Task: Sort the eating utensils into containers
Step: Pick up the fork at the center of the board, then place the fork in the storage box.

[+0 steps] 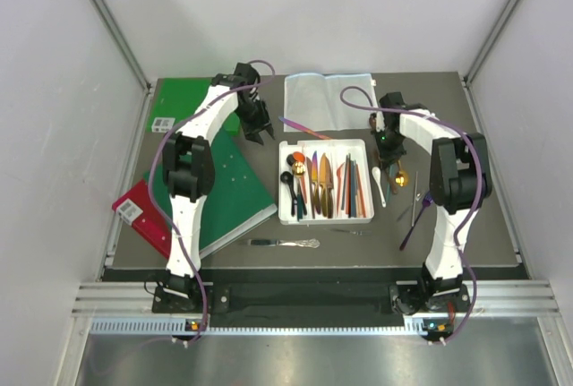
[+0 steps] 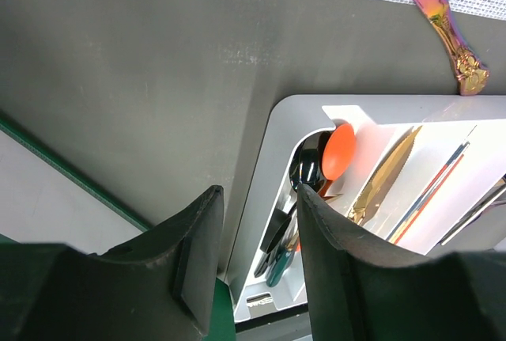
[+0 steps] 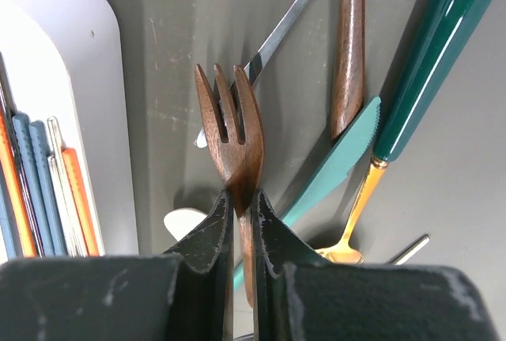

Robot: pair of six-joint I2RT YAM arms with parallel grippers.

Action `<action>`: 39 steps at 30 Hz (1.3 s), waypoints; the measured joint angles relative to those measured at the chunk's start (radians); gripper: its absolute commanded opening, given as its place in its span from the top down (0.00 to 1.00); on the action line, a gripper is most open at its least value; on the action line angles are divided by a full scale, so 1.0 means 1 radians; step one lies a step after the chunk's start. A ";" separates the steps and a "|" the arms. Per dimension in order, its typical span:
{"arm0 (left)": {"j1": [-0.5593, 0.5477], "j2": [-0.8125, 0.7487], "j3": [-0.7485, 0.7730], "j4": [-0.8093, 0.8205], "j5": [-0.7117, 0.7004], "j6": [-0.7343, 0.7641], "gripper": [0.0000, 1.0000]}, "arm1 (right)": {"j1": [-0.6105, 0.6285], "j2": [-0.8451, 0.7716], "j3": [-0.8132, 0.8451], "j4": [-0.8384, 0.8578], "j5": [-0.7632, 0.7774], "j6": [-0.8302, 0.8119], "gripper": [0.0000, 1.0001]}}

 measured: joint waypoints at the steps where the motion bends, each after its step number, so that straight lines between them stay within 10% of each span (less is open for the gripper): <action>1: 0.000 0.000 -0.002 0.000 0.000 0.000 0.53 | 0.000 -0.002 0.000 -0.002 0.000 0.000 1.00; 39: 0.055 -0.088 -0.180 0.114 -0.110 -0.069 0.49 | 0.133 -0.171 0.282 -0.268 -0.236 0.277 1.00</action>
